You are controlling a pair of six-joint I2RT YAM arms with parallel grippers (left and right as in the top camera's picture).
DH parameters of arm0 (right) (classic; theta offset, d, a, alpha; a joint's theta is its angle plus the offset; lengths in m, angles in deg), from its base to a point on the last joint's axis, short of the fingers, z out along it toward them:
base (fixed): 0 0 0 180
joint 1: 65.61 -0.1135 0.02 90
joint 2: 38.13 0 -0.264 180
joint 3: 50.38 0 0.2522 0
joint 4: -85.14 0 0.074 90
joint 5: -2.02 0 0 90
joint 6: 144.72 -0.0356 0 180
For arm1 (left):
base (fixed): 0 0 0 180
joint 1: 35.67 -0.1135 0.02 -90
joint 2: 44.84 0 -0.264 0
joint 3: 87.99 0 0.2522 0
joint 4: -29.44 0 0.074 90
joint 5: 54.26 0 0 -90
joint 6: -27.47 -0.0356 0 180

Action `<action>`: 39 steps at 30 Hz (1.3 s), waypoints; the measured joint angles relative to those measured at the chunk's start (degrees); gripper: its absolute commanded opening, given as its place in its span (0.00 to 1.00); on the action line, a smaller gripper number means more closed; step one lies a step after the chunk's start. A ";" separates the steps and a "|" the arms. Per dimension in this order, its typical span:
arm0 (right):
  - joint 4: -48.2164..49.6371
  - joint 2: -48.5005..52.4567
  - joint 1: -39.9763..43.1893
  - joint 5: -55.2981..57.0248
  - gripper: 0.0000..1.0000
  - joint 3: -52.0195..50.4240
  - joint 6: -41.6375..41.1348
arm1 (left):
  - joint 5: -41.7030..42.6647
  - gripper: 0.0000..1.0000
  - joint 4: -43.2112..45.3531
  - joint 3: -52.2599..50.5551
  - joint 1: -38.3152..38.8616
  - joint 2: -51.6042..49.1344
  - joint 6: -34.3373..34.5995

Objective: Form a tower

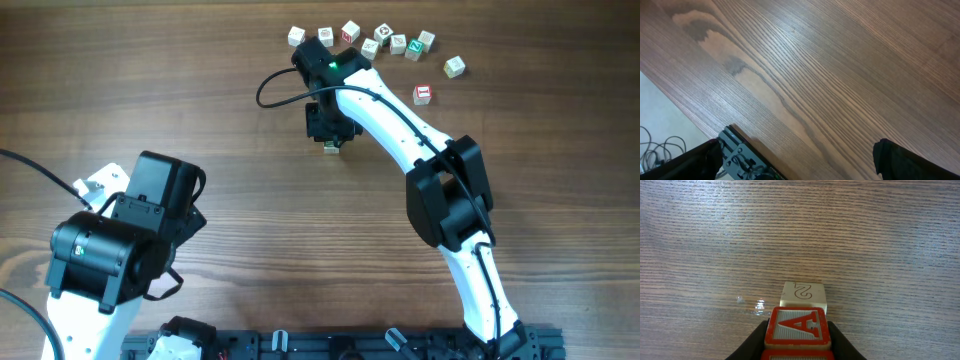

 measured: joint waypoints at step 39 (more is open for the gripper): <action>0.24 0.68 0.81 -0.02 0.05 -0.15 0.00 | 0.00 1.00 0.00 0.00 0.00 0.00 0.00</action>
